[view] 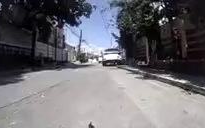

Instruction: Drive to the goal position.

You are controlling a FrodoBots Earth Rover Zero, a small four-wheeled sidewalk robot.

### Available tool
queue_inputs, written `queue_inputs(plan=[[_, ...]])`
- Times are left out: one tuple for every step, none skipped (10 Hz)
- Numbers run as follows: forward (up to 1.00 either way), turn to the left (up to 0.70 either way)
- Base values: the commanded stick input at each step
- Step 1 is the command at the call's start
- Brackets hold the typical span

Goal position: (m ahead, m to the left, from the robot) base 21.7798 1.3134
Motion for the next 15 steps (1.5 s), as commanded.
queue_inputs(plan=[[1.00,0.00],[1.00,0.00],[1.00,0.00],[1.00,0.00],[1.00,0.00],[1.00,0.22],[1.00,0.40],[1.00,0.40],[1.00,0.00],[1.00,0.00],[1.00,0.00],[1.00,0.00],[1.00,0.00],[1.00,0.00],[1.00,0.00]])
